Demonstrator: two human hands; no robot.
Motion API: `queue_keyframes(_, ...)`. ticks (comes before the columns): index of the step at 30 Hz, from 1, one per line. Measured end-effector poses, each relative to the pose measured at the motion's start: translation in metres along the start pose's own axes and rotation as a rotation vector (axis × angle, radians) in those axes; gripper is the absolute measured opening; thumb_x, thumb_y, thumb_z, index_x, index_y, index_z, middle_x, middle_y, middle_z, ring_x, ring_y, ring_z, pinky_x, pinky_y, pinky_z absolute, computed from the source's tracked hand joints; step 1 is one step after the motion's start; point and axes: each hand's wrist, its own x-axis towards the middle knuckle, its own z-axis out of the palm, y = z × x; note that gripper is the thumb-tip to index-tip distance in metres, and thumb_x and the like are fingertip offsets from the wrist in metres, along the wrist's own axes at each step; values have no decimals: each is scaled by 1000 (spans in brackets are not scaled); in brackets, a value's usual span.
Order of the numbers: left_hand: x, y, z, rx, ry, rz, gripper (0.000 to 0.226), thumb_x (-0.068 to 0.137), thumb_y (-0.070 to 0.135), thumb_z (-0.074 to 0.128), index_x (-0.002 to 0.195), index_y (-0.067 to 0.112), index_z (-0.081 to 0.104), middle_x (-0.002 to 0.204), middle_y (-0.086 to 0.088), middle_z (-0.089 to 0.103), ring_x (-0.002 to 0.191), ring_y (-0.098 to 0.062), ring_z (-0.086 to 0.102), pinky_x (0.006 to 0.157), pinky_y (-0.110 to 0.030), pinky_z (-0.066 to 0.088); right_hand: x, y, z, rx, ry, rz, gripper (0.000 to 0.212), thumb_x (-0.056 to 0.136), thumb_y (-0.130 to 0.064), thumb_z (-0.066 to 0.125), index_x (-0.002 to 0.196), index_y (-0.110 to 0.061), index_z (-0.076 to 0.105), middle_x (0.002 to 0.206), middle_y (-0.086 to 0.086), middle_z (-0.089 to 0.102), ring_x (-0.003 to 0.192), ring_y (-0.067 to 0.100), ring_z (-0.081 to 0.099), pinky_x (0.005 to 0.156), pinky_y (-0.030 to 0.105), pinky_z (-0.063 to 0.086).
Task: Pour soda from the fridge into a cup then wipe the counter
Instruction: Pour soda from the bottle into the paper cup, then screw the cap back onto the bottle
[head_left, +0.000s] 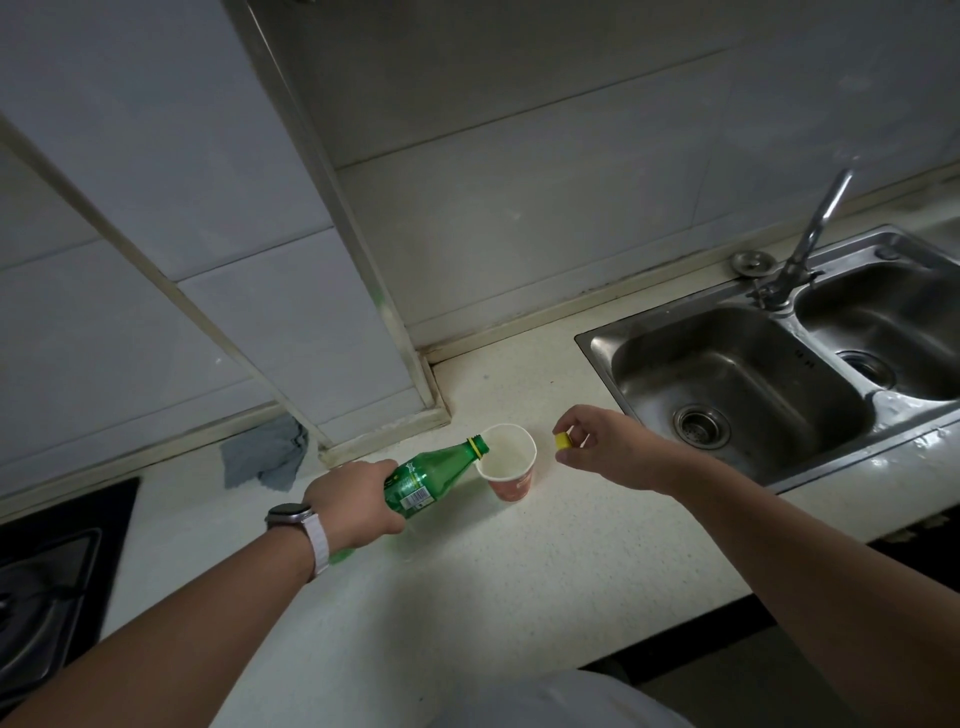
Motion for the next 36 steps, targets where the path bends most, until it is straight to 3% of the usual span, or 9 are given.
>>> queue_keyframes(12, -14, 5, 2, -389, 106, 7, 47, 61, 54, 69, 104, 38, 58, 85, 15, 68, 73, -7, 63, 66, -32, 57, -10, -22, 4, 5, 80, -35, 27, 91, -30, 67, 115, -22, 57, 99, -6, 61, 88, 13, 62, 68, 19, 49)
queue_keyframes(18, -33, 5, 4, -566, 164, 30, 46, 65, 49, 75, 108, 39, 60, 89, 17, 70, 78, -4, 65, 71, -33, 57, -11, -56, 8, 76, 144, -119, 30, 92, -33, 64, 120, -24, 59, 97, -5, 63, 89, 12, 63, 82, 35, 56)
queue_keyframes(25, -53, -4, 11, -705, 194, 26, 48, 65, 48, 76, 108, 41, 58, 87, 15, 71, 79, -7, 66, 73, -36, 57, -11, -103, 22, 77, 202, -235, 27, 91, -26, 66, 117, -32, 60, 95, -13, 59, 77, 2, 58, 67, 13, 47)
queue_keyframes(29, -63, -14, 18, -753, 193, 47, 56, 61, 51, 76, 113, 42, 58, 91, 16, 72, 81, -5, 66, 73, -38, 57, -10, -128, 31, -31, 159, -293, 29, 91, -24, 66, 118, -34, 60, 97, -15, 58, 83, 8, 57, 69, 13, 46)
queue_keyframes(36, -78, -35, 30, -835, 193, 60, 64, 60, 53, 78, 118, 50, 52, 101, 20, 71, 90, -1, 66, 79, -37, 57, -5, -158, 49, -273, 84, -377, 32, 90, -20, 66, 118, -36, 64, 102, -20, 58, 86, -4, 55, 70, 10, 42)
